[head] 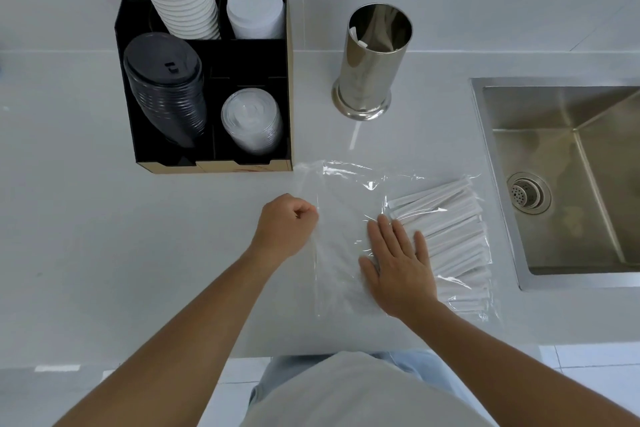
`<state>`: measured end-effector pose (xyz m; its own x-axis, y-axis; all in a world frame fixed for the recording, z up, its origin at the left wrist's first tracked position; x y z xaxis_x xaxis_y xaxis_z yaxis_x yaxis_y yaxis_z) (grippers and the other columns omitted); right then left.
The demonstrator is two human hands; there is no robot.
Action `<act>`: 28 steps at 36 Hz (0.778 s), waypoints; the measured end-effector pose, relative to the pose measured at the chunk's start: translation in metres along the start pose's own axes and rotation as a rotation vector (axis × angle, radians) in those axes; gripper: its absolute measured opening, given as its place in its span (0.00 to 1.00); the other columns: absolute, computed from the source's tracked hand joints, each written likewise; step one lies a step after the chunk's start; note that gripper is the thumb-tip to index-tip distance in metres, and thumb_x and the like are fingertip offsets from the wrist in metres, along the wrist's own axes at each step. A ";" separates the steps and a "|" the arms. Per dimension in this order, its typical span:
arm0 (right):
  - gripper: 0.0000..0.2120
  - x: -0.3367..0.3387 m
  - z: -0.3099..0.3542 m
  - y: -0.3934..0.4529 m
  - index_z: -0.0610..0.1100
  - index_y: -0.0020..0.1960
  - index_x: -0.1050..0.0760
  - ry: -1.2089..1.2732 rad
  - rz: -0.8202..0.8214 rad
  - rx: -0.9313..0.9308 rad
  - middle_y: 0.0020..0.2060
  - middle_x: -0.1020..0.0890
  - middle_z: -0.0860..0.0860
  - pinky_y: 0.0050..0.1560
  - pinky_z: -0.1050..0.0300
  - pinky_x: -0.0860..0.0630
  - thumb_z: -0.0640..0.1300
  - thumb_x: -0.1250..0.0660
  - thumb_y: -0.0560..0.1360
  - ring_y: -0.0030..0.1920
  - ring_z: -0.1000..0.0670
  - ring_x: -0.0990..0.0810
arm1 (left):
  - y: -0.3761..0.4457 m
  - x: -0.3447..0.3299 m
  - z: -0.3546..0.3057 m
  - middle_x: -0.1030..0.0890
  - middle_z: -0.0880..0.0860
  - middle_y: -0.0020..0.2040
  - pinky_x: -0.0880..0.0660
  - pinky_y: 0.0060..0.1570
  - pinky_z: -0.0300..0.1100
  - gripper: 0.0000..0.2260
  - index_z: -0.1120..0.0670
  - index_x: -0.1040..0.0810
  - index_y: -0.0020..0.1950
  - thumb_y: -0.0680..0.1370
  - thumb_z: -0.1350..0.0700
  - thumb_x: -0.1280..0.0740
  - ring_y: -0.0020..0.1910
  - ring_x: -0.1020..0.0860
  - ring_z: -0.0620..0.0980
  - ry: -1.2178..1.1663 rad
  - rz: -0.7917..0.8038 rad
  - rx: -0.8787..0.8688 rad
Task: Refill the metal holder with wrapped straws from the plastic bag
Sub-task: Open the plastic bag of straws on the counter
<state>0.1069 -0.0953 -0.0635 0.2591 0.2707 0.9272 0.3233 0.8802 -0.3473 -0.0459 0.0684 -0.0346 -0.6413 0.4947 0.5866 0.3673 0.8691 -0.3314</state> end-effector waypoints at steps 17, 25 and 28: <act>0.31 0.002 0.000 0.000 0.51 0.79 0.58 0.012 0.037 -0.003 0.80 0.55 0.53 0.75 0.44 0.64 0.59 0.55 0.81 0.78 0.50 0.59 | -0.005 0.023 0.025 0.24 0.46 0.25 0.31 0.23 0.30 0.13 0.42 0.19 0.43 0.74 0.61 0.33 0.22 0.32 0.43 -0.155 0.038 0.043; 0.32 0.009 -0.003 0.001 0.50 0.80 0.56 0.031 0.070 0.038 0.80 0.53 0.53 0.74 0.41 0.63 0.61 0.55 0.80 0.79 0.50 0.57 | -0.041 0.017 0.028 0.19 0.43 0.51 0.25 0.32 0.31 0.25 0.32 0.32 0.54 0.69 0.56 0.26 0.38 0.17 0.43 -0.276 -0.023 0.111; 0.31 0.014 -0.010 0.003 0.50 0.80 0.54 0.058 0.094 0.091 0.80 0.53 0.53 0.74 0.40 0.63 0.60 0.52 0.80 0.78 0.52 0.56 | -0.059 0.011 0.037 0.17 0.45 0.48 0.24 0.35 0.33 0.31 0.30 0.33 0.57 0.64 0.55 0.22 0.40 0.17 0.43 -0.345 -0.045 0.212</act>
<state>0.1206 -0.0930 -0.0524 0.3375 0.3330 0.8805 0.2122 0.8843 -0.4158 -0.1000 0.0229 -0.0359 -0.8555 0.3964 0.3333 0.2098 0.8536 -0.4768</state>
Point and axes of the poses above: each hand's wrist, its own y-axis towards the middle knuckle, its own x-axis out of the back of the hand, z = x × y, the point moved 5 cm from there along y, towards the middle knuckle
